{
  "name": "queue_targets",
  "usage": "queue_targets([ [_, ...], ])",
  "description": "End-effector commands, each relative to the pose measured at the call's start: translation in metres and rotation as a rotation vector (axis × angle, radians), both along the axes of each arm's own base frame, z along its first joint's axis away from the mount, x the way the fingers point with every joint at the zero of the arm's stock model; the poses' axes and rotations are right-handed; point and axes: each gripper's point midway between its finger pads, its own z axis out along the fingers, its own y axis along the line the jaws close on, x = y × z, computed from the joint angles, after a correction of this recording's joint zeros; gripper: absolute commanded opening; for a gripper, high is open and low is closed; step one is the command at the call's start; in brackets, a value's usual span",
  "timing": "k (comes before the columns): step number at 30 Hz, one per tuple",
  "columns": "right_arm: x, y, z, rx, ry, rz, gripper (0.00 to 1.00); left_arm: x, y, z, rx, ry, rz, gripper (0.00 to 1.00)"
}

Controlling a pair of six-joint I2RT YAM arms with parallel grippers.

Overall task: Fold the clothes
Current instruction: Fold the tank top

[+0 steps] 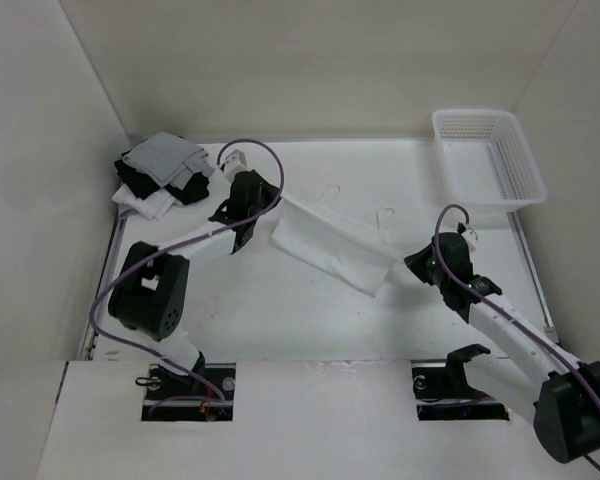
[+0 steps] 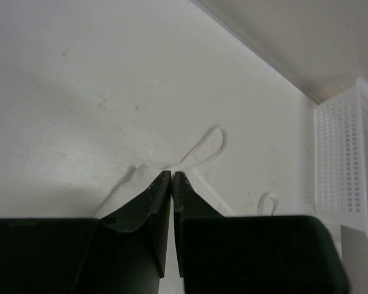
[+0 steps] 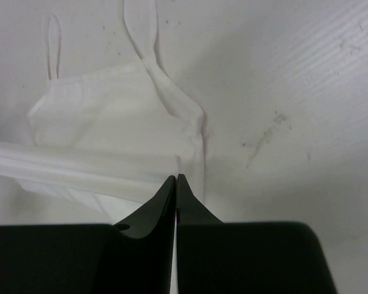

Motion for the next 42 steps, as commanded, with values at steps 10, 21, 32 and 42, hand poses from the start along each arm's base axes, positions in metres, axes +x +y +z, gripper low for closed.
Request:
queue_targets([
  [10, 0.088, -0.019, -0.004, -0.018, -0.058, -0.012, 0.03, 0.091, -0.018, -0.024, 0.078, -0.001, 0.034, 0.05],
  [21, 0.091, 0.003, 0.005, -0.008, -0.128, 0.027, 0.46, 0.031, 0.015, -0.016, 0.065, -0.04, 0.048, 0.33],
  [32, -0.018, 0.061, -0.023, 0.009, -0.049, 0.253, 0.17, -0.061, -0.002, -0.096, -0.017, 0.112, -0.141, 0.4],
  [42, -0.035, 0.079, -0.045, 0.022, 0.01, 0.295, 0.48, -0.049, -0.015, -0.106, -0.061, 0.125, -0.151, 0.38],
])
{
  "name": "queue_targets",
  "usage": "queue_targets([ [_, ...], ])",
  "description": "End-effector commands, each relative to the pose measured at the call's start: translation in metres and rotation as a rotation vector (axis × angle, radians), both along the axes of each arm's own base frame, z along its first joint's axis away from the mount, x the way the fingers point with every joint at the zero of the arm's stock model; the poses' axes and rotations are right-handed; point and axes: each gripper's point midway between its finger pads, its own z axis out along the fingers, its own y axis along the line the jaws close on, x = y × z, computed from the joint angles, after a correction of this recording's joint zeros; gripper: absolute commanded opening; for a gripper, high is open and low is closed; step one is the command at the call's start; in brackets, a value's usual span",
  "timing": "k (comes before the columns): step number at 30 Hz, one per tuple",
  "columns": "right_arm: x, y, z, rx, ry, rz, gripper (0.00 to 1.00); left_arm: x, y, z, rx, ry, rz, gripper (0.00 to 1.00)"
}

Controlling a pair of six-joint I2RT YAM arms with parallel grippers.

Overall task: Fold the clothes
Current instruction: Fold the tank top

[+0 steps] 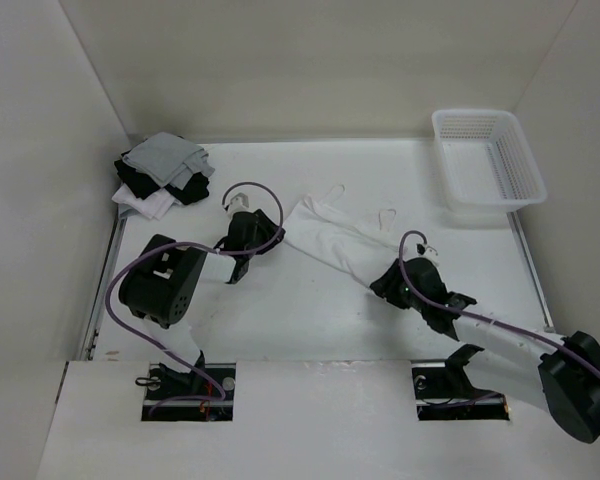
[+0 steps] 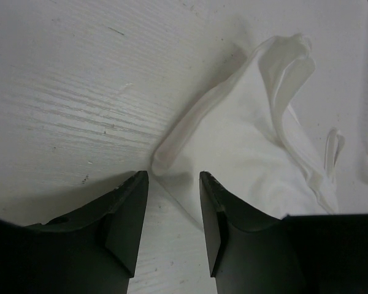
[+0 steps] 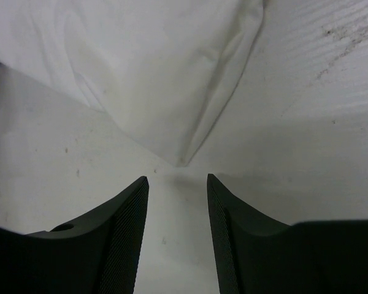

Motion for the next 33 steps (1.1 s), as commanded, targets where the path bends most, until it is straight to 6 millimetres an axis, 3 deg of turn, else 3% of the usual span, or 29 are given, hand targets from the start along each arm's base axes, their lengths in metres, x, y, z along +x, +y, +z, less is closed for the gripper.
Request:
queue_targets([
  [1, 0.009, 0.008, 0.004, 0.017, -0.021, -0.01, 0.47, 0.006, -0.011, 0.005, -0.033, -0.016, -0.018, 0.36],
  [6, 0.014, 0.018, 0.0, 0.024, 0.008, 0.013, 0.46, 0.008, -0.011, -0.001, -0.038, 0.0, -0.011, 0.3],
  [10, 0.02, 0.014, -0.001, 0.014, -0.005, -0.026, 0.41, 0.013, -0.012, -0.002, -0.038, 0.0, -0.002, 0.26],
  [21, 0.032, 0.008, -0.004, -0.004, -0.016, -0.07, 0.13, 0.018, -0.007, 0.003, -0.047, -0.012, 0.026, 0.05],
  [26, 0.03, 0.005, 0.025, 0.031, -0.095, -0.066, 0.08, 0.003, 0.01, 0.029, -0.062, -0.056, 0.05, 0.03],
  [33, 0.011, -0.008, 0.093, 0.047, -0.217, -0.018, 0.07, -0.039, 0.042, 0.083, -0.081, -0.142, 0.072, 0.02],
])
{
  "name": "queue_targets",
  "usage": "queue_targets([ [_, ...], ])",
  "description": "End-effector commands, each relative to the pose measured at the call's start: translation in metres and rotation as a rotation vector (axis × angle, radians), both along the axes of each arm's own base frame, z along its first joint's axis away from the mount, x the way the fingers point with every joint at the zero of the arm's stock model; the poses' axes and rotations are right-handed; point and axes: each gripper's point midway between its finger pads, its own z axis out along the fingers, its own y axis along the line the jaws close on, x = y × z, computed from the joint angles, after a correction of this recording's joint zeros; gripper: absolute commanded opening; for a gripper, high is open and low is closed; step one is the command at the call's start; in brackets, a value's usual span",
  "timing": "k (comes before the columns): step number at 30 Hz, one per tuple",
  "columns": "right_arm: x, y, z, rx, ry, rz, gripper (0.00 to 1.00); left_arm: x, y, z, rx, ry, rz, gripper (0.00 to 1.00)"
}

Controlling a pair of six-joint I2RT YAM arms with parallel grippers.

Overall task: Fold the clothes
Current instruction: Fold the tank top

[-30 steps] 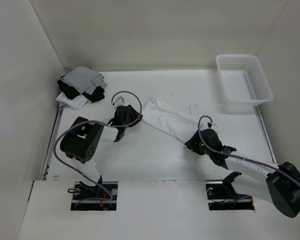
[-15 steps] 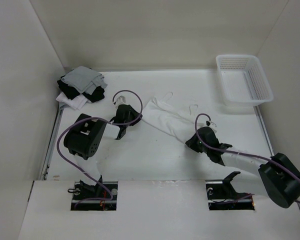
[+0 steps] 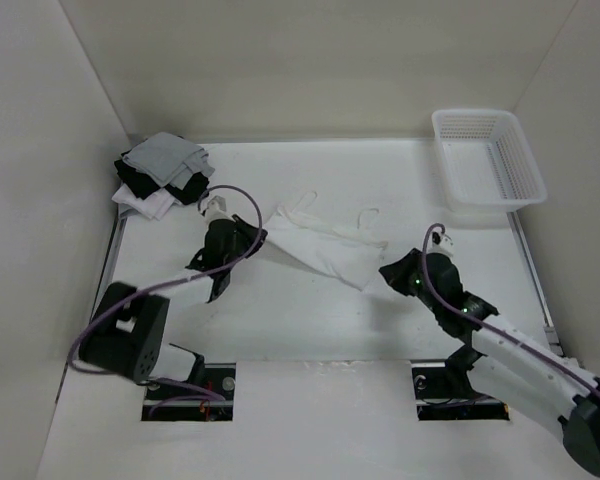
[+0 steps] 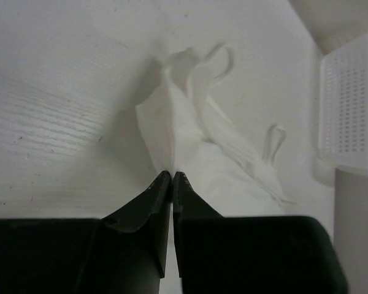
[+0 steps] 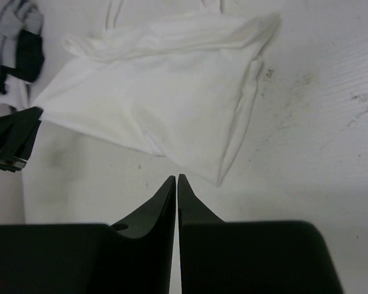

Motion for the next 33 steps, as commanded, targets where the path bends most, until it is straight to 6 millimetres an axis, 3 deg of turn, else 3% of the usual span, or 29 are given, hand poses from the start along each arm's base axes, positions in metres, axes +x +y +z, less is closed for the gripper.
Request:
queue_targets([
  [1, -0.007, -0.009, 0.041, -0.024, -0.066, 0.015, 0.07, -0.018, 0.015, 0.045, -0.014, -0.099, 0.012, 0.02],
  [5, -0.027, -0.008, 0.076, -0.008, -0.114, 0.067, 0.07, -0.052, 0.031, 0.1, 0.013, -0.195, 0.014, 0.02],
  [7, -0.037, -0.001, 0.077, -0.002, -0.106, 0.108, 0.1, -0.067, 0.041, 0.118, 0.05, -0.227, 0.025, 0.02],
  [8, -0.04, 0.005, 0.068, -0.009, -0.077, 0.131, 0.13, -0.073, 0.047, 0.12, 0.064, -0.224, 0.034, 0.03],
  [10, -0.044, 0.024, 0.045, 0.009, -0.016, 0.163, 0.24, -0.08, 0.055, 0.112, 0.08, -0.204, 0.054, 0.03],
  [13, -0.047, 0.07, 0.023, 0.036, -0.01, 0.261, 0.43, -0.088, 0.064, 0.087, 0.072, -0.163, 0.081, 0.03],
  [18, -0.026, 0.125, 0.009, 0.027, -0.018, 0.332, 0.51, -0.097, 0.072, 0.059, 0.052, -0.119, 0.111, 0.03],
  [23, -0.004, 0.179, -0.023, 0.001, 0.036, 0.411, 0.51, -0.101, 0.071, 0.057, 0.036, -0.122, 0.101, 0.03],
  [28, 0.001, 0.202, -0.053, -0.007, 0.084, 0.43, 0.48, -0.106, 0.072, 0.057, 0.037, -0.13, 0.099, 0.03],
  [33, -0.002, 0.208, -0.073, -0.005, 0.139, 0.433, 0.44, -0.107, 0.073, 0.06, 0.039, -0.143, 0.097, 0.04],
])
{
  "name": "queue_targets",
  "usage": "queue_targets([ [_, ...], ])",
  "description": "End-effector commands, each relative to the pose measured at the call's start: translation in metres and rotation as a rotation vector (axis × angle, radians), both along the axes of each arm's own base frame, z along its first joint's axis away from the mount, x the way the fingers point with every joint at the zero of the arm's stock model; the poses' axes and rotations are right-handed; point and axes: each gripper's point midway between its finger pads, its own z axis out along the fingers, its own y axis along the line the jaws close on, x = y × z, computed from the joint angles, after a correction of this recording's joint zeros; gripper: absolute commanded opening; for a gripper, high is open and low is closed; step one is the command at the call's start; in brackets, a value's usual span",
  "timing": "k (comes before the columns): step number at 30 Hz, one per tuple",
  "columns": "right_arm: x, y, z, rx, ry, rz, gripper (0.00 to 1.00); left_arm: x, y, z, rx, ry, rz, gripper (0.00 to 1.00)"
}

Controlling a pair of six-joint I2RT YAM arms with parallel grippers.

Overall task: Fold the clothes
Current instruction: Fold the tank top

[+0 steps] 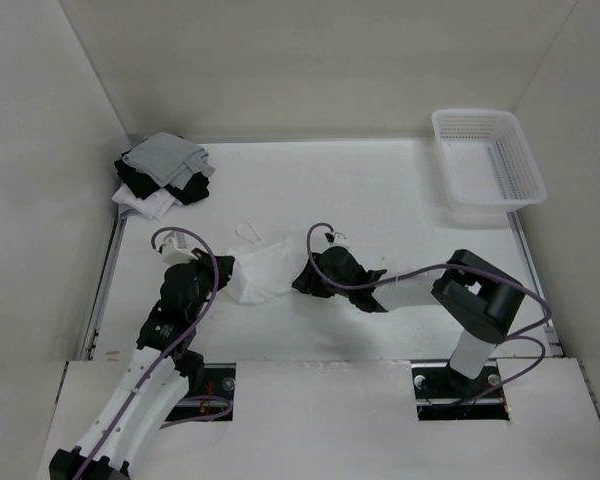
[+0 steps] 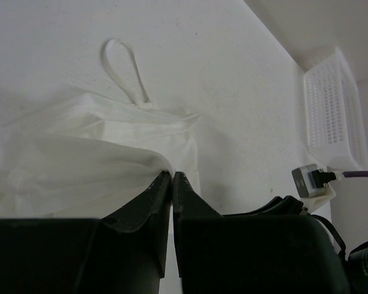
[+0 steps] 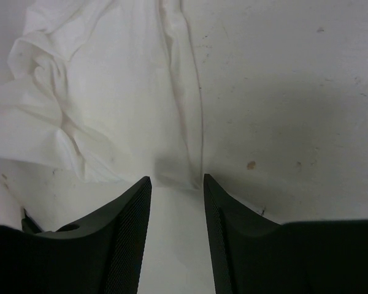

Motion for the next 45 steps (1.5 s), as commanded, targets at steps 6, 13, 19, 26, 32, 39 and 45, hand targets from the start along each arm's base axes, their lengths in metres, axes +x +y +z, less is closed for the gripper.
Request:
queue_targets([
  [6, -0.006, 0.007, -0.008, 0.026, 0.038, -0.003, 0.35, 0.003, -0.001, 0.009, -0.012, -0.022, -0.012, 0.04],
  [13, -0.005, 0.005, 0.002, 0.055, 0.012, -0.011, 0.05, 0.005, -0.001, 0.02, -0.017, -0.043, -0.011, 0.04],
  [19, -0.013, -0.028, 0.079, 0.138, -0.128, -0.031, 0.02, 0.007, 0.0, 0.085, -0.044, -0.178, -0.012, 0.03],
  [26, -0.064, -0.1, 0.169, 0.155, -0.261, -0.06, 0.02, -0.025, 0.008, 0.17, -0.076, -0.343, -0.013, 0.03],
  [32, -0.125, -0.152, 0.221, 0.219, -0.25, -0.048, 0.02, -0.072, 0.023, 0.217, -0.073, -0.429, -0.008, 0.03],
  [39, -0.181, -0.153, 0.226, 0.282, -0.117, 0.067, 0.02, -0.109, 0.035, 0.203, -0.045, -0.358, -0.006, 0.03],
  [45, -0.182, -0.153, 0.2, 0.233, -0.099, 0.047, 0.03, -0.098, 0.04, 0.125, 0.008, -0.163, 0.034, 0.03],
])
